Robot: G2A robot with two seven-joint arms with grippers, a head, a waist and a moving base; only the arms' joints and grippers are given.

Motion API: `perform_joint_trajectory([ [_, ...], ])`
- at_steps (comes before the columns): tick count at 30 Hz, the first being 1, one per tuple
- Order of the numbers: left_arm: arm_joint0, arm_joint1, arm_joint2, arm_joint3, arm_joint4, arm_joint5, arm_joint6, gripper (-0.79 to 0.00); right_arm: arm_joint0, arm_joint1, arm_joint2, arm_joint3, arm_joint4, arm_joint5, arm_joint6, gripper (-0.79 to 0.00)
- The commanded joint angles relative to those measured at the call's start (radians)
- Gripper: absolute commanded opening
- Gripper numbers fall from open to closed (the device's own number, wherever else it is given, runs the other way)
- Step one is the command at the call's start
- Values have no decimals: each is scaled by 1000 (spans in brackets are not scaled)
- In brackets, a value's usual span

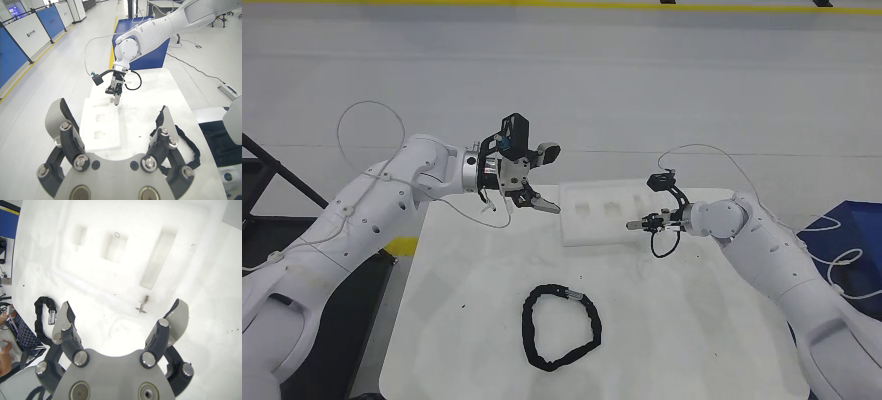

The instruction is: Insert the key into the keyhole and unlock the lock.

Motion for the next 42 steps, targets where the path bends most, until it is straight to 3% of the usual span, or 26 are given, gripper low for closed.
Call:
perform_joint_trajectory([
  [1,0,0,0,0,0,0,0,0,0,0,0,0,0,0,0,0],
  [11,0,0,0,0,0,0,0,0,-1,1,-4,-28,-34,8,-2,0],
  [24,0,0,0,0,0,0,0,0,-13,18,10,-188,-192,200,116,0],
  [28,0,0,0,0,0,0,0,0,-21,16,15,-188,-201,200,123,-237],
  [30,0,0,0,0,0,0,0,0,-21,13,14,-185,-215,207,128,-394],
  [33,0,0,0,0,0,0,0,0,-18,9,10,-181,-246,230,132,-449],
  [42,0,0,0,0,0,0,0,0,-17,-8,9,-161,-289,254,119,-480],
])
